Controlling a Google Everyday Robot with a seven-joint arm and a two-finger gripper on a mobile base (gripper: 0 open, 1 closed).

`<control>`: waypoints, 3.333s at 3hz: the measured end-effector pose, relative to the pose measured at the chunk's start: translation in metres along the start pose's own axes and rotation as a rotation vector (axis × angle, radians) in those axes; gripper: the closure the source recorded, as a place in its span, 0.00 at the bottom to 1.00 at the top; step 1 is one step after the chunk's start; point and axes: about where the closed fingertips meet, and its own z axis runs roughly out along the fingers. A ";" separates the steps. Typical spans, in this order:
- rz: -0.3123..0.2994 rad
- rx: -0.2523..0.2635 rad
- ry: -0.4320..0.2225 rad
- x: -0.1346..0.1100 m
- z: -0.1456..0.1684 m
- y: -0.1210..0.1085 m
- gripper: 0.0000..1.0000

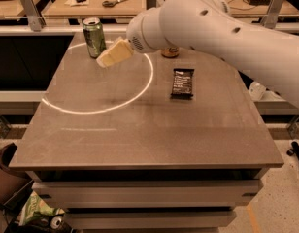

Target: Knock green can over

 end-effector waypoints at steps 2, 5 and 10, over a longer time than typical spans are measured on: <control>0.031 -0.041 -0.054 0.002 0.068 0.000 0.00; 0.088 -0.090 -0.152 -0.001 0.146 -0.013 0.00; 0.201 -0.123 -0.336 -0.021 0.186 0.000 0.41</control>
Offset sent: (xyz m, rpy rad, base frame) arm 0.0847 0.0578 -0.0585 0.1187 0.0285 0.0546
